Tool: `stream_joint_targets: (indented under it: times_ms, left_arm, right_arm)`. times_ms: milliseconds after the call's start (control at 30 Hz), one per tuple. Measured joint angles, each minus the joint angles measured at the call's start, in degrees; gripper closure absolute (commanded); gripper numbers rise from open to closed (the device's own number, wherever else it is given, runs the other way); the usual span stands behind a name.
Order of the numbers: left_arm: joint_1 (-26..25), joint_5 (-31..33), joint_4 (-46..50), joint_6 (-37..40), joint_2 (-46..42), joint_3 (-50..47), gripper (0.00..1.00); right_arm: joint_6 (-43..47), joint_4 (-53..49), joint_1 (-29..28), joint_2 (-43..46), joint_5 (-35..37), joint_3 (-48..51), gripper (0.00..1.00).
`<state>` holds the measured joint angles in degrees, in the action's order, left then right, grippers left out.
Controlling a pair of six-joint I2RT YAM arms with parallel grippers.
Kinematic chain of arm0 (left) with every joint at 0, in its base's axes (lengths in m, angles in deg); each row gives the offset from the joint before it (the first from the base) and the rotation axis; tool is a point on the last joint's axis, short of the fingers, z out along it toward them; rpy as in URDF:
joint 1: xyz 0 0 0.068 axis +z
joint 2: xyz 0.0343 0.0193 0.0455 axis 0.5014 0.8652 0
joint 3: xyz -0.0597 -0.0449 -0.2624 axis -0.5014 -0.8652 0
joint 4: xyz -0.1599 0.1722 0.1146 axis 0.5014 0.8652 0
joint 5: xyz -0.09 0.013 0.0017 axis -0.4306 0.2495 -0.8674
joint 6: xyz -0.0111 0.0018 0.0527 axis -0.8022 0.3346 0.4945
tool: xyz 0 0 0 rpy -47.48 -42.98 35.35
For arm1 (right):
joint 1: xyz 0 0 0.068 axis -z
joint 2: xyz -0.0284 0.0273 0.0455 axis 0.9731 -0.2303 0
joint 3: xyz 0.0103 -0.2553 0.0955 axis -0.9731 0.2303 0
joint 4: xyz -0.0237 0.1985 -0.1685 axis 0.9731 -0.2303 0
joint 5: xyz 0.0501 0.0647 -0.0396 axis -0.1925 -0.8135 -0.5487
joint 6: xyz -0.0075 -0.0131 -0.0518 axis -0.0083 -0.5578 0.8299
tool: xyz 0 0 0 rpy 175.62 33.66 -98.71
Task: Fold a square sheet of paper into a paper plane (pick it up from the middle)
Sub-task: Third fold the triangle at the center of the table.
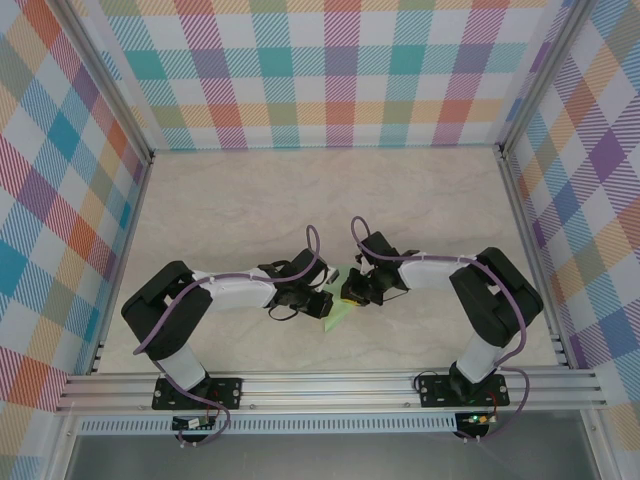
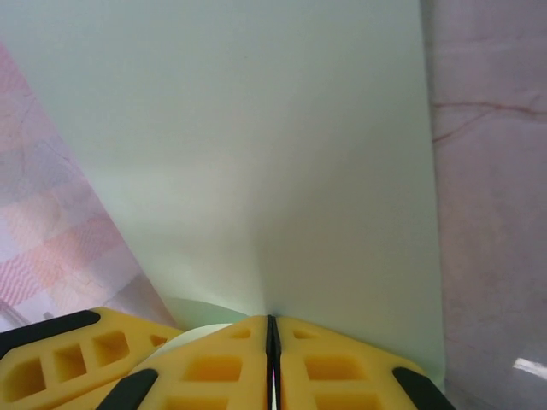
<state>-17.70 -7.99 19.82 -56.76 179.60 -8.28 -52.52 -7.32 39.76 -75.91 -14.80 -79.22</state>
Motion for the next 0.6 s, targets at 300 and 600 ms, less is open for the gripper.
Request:
stream_joint_targets:
  times_ms: [300,600]
  left_arm:
    - [0.0,-0.5,0.1,0.7,0.1,0.1,0.93]
    - [0.0,-0.5,0.1,0.9,0.2,0.2,0.93]
  right_arm:
    - [0.0,1.4,1.8,3.2,-1.5,2.6,0.89]
    - [0.1,4.3,3.5,3.7,-1.7,5.6,0.9]
